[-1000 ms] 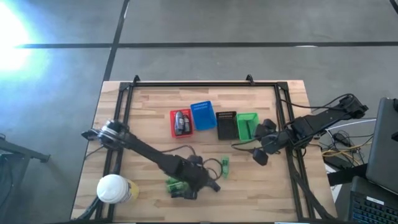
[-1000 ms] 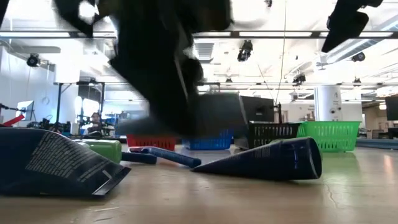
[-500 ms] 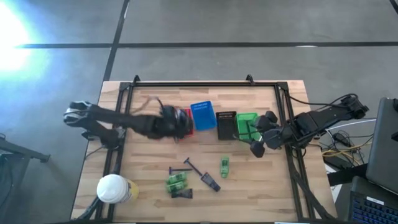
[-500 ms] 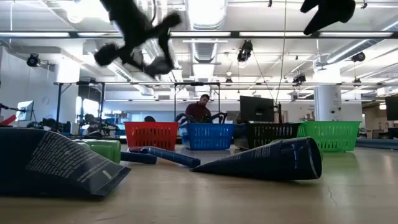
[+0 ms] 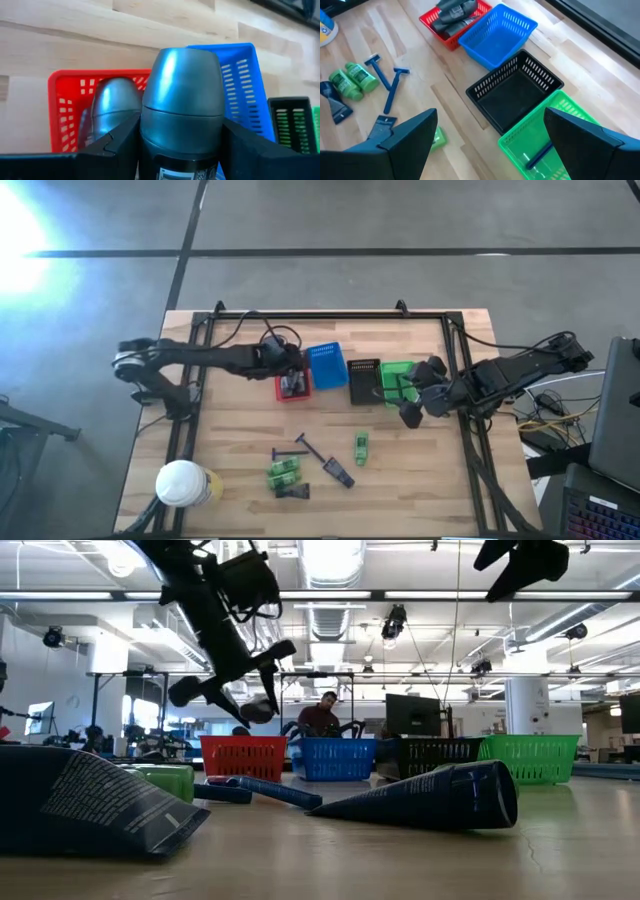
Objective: Pick & Place Travel size toiletries
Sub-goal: Put the gray deodorant into the red bin, then put the blue shaving cream into the black bin
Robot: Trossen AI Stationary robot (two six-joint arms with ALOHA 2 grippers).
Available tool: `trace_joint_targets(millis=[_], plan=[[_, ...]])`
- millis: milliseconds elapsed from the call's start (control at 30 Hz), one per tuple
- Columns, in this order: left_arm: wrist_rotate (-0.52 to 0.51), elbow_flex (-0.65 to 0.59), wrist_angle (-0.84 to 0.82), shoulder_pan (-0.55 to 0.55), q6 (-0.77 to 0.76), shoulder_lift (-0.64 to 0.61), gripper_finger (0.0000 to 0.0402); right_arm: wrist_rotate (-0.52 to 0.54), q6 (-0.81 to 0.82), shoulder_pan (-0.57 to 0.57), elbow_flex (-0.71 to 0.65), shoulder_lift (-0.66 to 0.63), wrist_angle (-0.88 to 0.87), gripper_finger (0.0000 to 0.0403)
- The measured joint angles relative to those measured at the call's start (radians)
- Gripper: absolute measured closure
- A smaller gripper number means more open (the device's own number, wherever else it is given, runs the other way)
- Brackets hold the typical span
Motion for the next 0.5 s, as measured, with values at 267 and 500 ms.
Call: trace_joint_targets(millis=[267, 500], plan=[[0.002, 0.055, -0.018, -0.005, 0.014, 0.048, 0.0118, 0.000, -0.005, 0.000, -0.012, 0.000, -0.001, 0.0039], [0.018, 0.050, -0.102, -0.032, -0.027, 0.036, 0.0087, 0.000, -0.016, 0.000, -0.013, 0.000, -0.002, 0.0039]])
